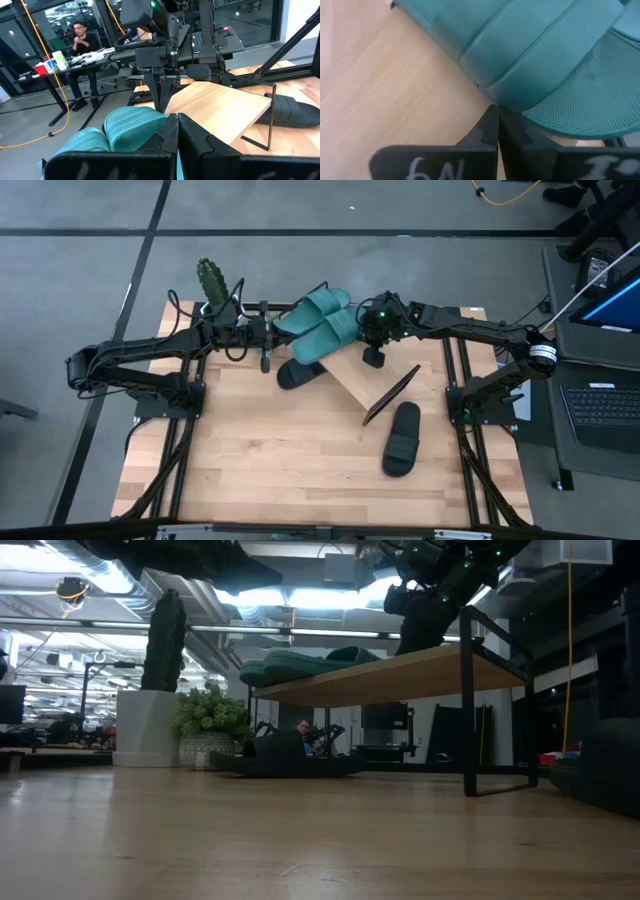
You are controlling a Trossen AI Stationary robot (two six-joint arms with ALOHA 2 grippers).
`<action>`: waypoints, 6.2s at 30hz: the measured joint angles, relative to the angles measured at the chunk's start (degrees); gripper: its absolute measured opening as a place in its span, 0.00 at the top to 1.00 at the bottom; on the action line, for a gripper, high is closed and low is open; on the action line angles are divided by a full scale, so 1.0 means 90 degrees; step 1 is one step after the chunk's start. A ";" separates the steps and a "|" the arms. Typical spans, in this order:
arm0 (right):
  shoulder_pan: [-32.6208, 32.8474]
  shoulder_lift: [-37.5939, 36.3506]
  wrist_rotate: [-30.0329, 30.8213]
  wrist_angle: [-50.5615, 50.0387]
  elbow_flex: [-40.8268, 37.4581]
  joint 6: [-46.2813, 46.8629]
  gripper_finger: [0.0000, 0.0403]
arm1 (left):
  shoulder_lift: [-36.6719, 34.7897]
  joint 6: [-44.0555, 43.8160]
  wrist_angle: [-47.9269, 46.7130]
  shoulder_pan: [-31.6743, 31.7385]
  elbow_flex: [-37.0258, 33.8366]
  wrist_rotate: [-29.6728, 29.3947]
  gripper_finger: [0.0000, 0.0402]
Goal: Pick and place slides into the shelf
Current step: Put the green slides on the shelf, then put the top black slides on the shelf
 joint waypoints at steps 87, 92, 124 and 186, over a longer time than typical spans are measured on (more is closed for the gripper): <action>0.5468 -0.0559 0.5144 0.0828 -0.1148 0.2954 0.98 | 0.0003 -0.4623 0.0018 -0.2575 -0.2043 -0.3020 1.00; 0.5603 -0.0559 0.5142 0.0835 -0.1148 0.3036 0.99 | 0.0003 -0.5195 0.0241 -0.2577 -0.2359 -0.3127 1.00; 0.5774 -0.0117 0.5129 0.1596 -0.1148 0.2998 0.94 | 0.1208 -0.6176 0.1084 -0.2574 -0.2399 -0.2996 1.00; 0.5772 -0.0117 0.4881 0.1640 -0.1148 0.3012 0.94 | 0.1212 -0.5715 0.0816 -0.2402 -0.2392 -0.2854 0.52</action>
